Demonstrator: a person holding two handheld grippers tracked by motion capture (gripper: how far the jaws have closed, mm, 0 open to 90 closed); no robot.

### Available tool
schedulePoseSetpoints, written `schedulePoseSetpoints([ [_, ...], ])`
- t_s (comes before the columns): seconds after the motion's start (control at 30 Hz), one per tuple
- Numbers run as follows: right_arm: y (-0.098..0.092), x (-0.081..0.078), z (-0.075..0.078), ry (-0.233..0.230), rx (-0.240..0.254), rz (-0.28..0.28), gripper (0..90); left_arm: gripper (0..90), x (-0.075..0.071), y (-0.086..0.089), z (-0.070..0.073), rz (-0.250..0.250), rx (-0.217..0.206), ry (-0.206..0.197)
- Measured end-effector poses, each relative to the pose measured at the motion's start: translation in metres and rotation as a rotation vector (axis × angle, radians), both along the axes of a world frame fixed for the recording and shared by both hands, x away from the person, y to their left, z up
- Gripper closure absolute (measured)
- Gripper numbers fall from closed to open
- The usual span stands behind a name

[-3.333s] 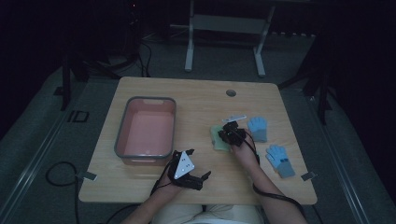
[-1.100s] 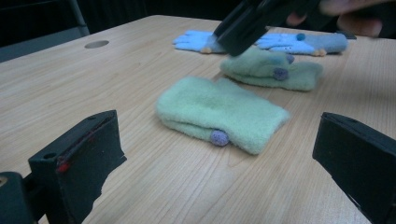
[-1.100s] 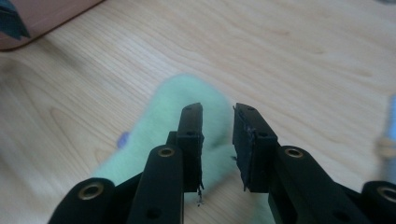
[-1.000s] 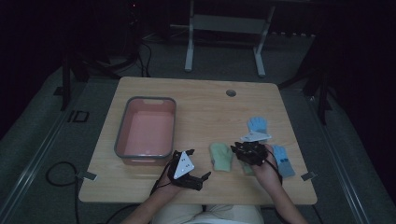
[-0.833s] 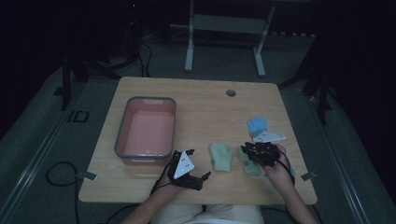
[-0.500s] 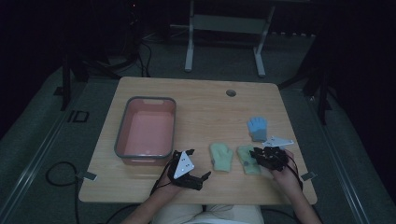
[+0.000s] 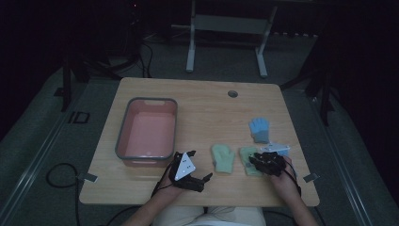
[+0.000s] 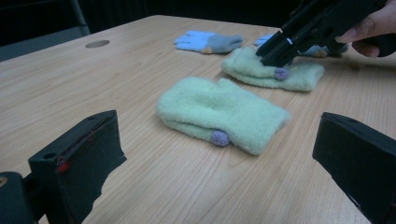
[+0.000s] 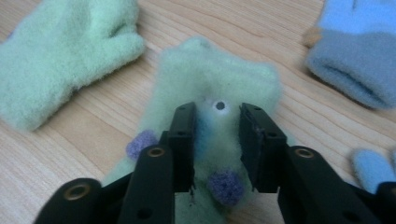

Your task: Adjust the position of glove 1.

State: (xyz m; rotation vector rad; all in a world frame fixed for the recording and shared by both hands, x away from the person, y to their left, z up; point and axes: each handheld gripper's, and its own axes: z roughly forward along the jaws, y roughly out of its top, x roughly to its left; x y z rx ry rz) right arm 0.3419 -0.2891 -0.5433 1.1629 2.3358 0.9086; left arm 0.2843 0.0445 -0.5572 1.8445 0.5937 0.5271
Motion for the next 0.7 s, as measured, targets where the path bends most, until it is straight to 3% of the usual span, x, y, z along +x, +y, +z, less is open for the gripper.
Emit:
schedulePoseSetpoints([
  [0.13, 0.005, -0.004, -0.001, -0.017, -0.015, -0.029, 84.0, 1.1, 0.000, 0.000, 0.000, 0.001, -0.002, 0.003],
  [0.27, 0.014, -0.006, 0.007, -0.024, -0.045, -0.072, 87.3, 1.1, 0.000, 0.000, 0.000, 0.003, -0.003, 0.000],
  [0.47, 0.028, -0.010, 0.047, -0.093, -0.020, -0.085, 87.5, 1.1, 0.000, 0.001, 0.000, 0.002, -0.007, 0.002],
  [0.57, 0.037, -0.012, 0.068, -0.124, 0.018, -0.078, 87.5, 1.1, 0.000, 0.000, 0.000, 0.001, -0.005, -0.002],
  [0.7, 0.053, -0.014, 0.085, -0.147, 0.052, -0.073, 87.5, 1.1, 0.000, 0.001, 0.000, 0.001, -0.007, 0.002],
])
